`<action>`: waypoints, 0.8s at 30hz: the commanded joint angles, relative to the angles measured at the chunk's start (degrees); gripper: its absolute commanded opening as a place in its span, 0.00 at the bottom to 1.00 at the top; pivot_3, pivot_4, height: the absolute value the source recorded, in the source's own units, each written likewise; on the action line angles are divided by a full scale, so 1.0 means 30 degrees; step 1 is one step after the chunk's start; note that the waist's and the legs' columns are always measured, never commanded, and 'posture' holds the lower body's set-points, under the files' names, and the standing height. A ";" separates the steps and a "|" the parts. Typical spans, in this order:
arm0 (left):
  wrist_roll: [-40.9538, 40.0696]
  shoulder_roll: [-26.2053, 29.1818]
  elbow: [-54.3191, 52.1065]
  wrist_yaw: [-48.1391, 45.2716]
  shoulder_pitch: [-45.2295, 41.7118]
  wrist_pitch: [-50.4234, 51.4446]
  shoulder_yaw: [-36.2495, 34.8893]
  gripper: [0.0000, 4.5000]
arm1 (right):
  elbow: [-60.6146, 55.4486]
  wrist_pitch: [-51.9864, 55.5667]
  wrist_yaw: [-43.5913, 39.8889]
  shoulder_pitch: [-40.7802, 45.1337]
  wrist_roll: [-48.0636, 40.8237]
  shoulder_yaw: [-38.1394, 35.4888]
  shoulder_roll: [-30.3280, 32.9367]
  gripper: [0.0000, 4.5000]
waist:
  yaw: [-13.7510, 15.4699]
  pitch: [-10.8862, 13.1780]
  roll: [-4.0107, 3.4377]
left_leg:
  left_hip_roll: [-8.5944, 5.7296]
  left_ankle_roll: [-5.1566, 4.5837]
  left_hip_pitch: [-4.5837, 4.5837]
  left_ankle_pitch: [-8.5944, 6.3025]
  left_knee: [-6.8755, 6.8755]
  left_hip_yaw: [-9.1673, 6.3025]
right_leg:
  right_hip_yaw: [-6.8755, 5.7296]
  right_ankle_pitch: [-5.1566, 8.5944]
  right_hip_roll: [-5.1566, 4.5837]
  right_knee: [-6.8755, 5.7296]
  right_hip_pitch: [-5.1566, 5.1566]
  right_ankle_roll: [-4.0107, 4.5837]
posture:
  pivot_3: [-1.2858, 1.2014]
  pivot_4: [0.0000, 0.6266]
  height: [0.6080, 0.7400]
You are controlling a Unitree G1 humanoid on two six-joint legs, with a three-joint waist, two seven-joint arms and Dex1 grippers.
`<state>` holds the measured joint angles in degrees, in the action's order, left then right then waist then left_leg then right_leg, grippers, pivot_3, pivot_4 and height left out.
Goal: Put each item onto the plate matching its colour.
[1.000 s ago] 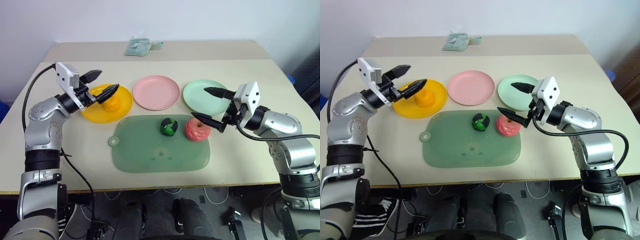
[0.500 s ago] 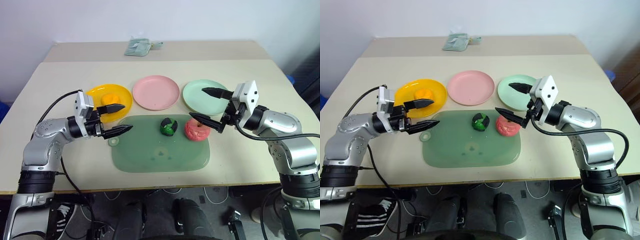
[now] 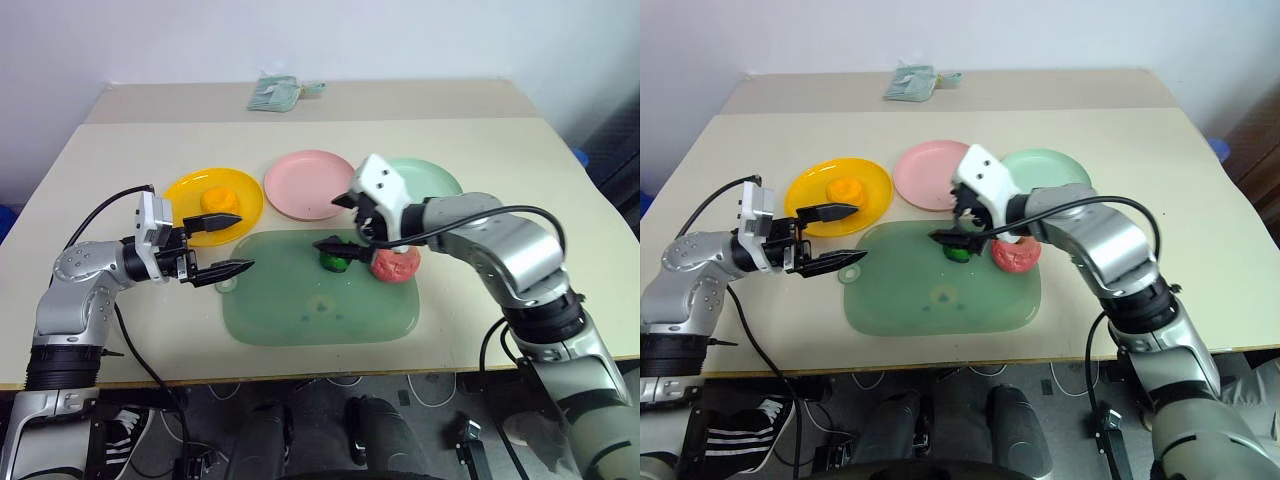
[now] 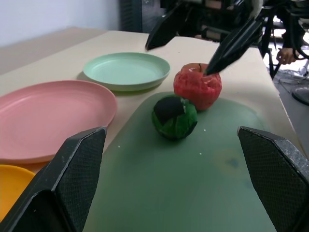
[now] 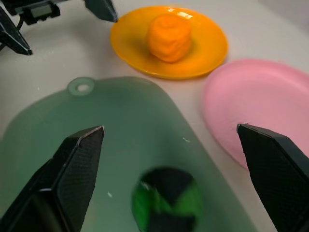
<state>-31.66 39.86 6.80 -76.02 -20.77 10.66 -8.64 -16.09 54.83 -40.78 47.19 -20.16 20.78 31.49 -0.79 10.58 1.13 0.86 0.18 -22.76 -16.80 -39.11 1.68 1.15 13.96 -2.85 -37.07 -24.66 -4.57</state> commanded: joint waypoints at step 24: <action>-0.0210 0.0092 -0.0942 0.0541 0.0986 -0.1153 -0.0605 1.00 | 0.2561 -0.0718 -0.1714 0.0165 0.3784 0.3042 -0.0224 0.62 | -0.0052 -0.0001 0.0001 | -0.0001 0.0000 -0.0159 0.0001 -0.0012 -0.0007 | -0.0020 -0.0033 0.0050 -0.0014 -0.0150 -0.0057 | 0.52 0.24 0.96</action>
<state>-31.69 39.90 5.50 -74.59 -17.58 8.07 -8.78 -7.45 53.19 -45.37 47.63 -9.39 30.30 30.84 -0.95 10.58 1.13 0.86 0.18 -23.23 -16.79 -39.15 1.66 1.08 13.86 -2.70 -37.12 -25.11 -4.74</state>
